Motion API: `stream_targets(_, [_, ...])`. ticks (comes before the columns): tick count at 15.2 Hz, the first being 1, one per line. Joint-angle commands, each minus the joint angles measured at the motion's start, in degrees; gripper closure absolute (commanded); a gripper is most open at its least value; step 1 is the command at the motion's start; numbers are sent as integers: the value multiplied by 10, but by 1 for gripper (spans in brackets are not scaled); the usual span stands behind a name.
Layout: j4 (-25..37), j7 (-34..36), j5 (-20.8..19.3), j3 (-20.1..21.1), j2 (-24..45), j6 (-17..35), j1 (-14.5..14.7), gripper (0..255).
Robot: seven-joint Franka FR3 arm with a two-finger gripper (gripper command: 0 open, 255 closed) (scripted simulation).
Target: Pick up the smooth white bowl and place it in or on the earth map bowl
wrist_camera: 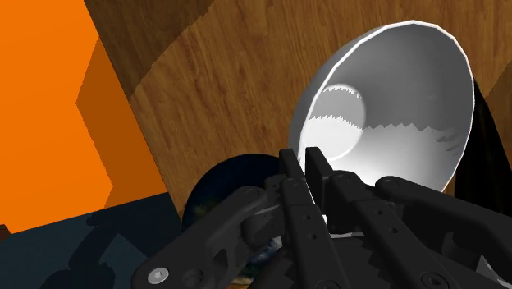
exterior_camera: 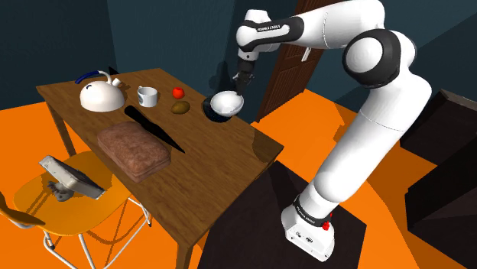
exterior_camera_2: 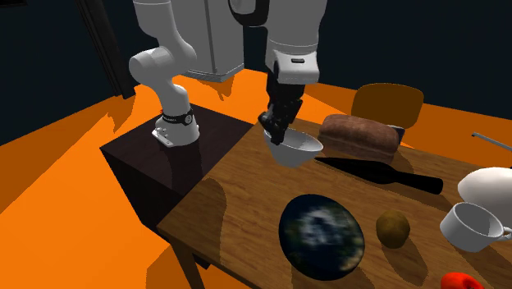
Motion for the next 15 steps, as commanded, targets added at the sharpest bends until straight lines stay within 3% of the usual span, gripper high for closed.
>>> stream_targets(1, [11,1,-1,0,-5,-17,1,255])
stream_targets(3, [23,1,-1,1,-8,-31,1,255])
stream_targets(8, [158,-52,15,-20,78,-80,-28,255])
stream_targets(15, [423,-116,49,-35,238,-186,-86,255])
